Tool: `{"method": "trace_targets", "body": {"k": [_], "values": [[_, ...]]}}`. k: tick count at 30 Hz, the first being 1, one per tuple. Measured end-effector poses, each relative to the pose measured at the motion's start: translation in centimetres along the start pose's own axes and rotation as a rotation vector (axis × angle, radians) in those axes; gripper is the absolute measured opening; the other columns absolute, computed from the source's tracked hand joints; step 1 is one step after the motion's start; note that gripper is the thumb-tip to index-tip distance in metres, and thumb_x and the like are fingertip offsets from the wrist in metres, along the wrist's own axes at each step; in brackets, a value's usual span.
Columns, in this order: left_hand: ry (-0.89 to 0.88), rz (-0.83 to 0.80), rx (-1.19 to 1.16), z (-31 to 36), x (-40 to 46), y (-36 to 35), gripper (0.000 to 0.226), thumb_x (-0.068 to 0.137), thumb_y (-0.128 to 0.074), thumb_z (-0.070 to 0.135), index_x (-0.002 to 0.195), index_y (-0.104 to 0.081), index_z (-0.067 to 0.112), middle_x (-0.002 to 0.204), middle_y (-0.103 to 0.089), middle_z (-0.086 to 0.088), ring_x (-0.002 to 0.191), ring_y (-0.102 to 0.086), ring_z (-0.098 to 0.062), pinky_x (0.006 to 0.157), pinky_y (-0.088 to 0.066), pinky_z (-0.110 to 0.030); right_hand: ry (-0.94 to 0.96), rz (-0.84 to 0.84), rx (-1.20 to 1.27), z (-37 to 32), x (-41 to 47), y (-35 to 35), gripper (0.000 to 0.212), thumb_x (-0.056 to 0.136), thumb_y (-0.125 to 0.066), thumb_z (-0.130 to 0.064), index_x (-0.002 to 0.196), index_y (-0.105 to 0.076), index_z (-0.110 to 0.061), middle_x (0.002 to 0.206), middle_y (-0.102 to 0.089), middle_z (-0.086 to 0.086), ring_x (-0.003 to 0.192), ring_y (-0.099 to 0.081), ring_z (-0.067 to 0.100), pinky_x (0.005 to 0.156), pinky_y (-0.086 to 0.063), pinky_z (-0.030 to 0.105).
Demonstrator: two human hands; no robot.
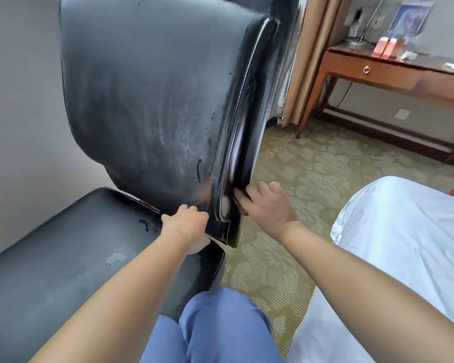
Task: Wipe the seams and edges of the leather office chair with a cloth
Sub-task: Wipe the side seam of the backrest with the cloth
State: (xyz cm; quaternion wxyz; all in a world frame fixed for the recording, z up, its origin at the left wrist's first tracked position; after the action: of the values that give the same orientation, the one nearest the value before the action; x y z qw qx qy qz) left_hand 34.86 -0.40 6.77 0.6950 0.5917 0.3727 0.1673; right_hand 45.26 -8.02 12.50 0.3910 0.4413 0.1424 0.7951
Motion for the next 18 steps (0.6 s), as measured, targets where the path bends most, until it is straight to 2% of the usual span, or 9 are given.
{"method": "trace_targets", "body": {"k": [3, 7, 11, 14, 16, 18], "values": [[0.025, 0.09, -0.001, 0.1, -1.2, 2.5, 0.029, 0.093, -0.052, 0.037, 0.112, -0.055, 0.016, 0.116, -0.051, -0.003, 0.123, -0.039, -0.026, 0.091, -0.042, -0.047, -0.04, 0.077, -0.048, 1.7, 1.8, 2.1, 0.037, 0.084, -0.043, -0.004, 0.103, -0.072, -0.018, 0.071, -0.056, 0.001, 0.056, -0.047, 0.02, 0.057, -0.027, 0.032], [0.045, 0.295, -0.06, 0.3, -2.8, 6.5, 0.027, 0.094, -0.052, 0.043, 0.09, -0.048, 0.017, 0.102, -0.05, -0.001, 0.112, -0.048, -0.025, 0.087, -0.044, -0.041, -0.066, 0.106, -0.057, 2.7, 3.7, 4.2, 0.04, 0.08, -0.039, -0.005, 0.102, -0.069, -0.017, 0.072, -0.056, 0.0, 0.058, -0.05, 0.02, 0.058, -0.03, 0.032], [0.022, 0.511, -0.186, 0.3, -3.9, 9.7, 0.035, 0.091, -0.059, 0.04, 0.113, -0.053, 0.013, 0.114, -0.049, -0.003, 0.11, -0.048, -0.023, 0.085, -0.048, -0.038, -0.13, 0.155, -0.046, 3.8, 4.6, 5.8, 0.035, 0.082, -0.038, -0.006, 0.096, -0.069, -0.016, 0.071, -0.056, 0.0, 0.059, -0.051, 0.02, 0.055, -0.033, 0.03], [0.007, 0.572, -0.197, 0.3, -4.5, 11.2, 0.047, 0.087, -0.066, 0.039, 0.12, -0.044, 0.015, 0.126, -0.04, -0.002, 0.114, -0.046, -0.021, 0.082, -0.049, -0.036, -0.225, 0.198, -0.03, 5.1, 5.7, 6.9, 0.015, 0.081, -0.061, -0.014, 0.094, -0.068, -0.015, 0.072, -0.055, 0.001, 0.057, -0.049, 0.019, 0.051, -0.032, 0.029], [-0.01, 0.597, -0.171, 0.4, -4.5, 12.2, 0.062, 0.084, -0.069, 0.041, 0.131, -0.037, 0.017, 0.143, -0.029, -0.003, 0.127, -0.039, -0.022, 0.091, -0.047, -0.037, -0.309, 0.178, -0.001, 6.4, 6.5, 7.2, 0.027, 0.072, -0.074, -0.023, 0.096, -0.067, -0.014, 0.074, -0.057, 0.001, 0.057, -0.049, 0.019, 0.051, -0.031, 0.028], [-0.039, 0.619, -0.156, 0.7, -4.5, 13.7, 0.072, 0.083, -0.069, 0.042, 0.139, -0.029, 0.019, 0.155, -0.015, -0.002, 0.138, -0.029, -0.022, 0.101, -0.042, -0.04, -0.43, 0.171, 0.035, 8.1, 7.4, 7.6, 0.037, 0.066, -0.077, -0.029, 0.098, -0.067, -0.013, 0.075, -0.058, 0.003, 0.058, -0.052, 0.021, 0.052, -0.03, 0.028]]}}
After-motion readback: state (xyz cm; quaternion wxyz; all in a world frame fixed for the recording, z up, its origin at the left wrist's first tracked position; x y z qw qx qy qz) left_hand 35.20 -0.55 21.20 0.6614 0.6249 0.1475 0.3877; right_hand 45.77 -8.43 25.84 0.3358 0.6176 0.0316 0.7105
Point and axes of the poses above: each hand's wrist, its own x-axis towards the middle knuckle, its own y-axis out of the back of the hand, z = x × y, the point moved 8 cm from there along x, towards the middle knuckle
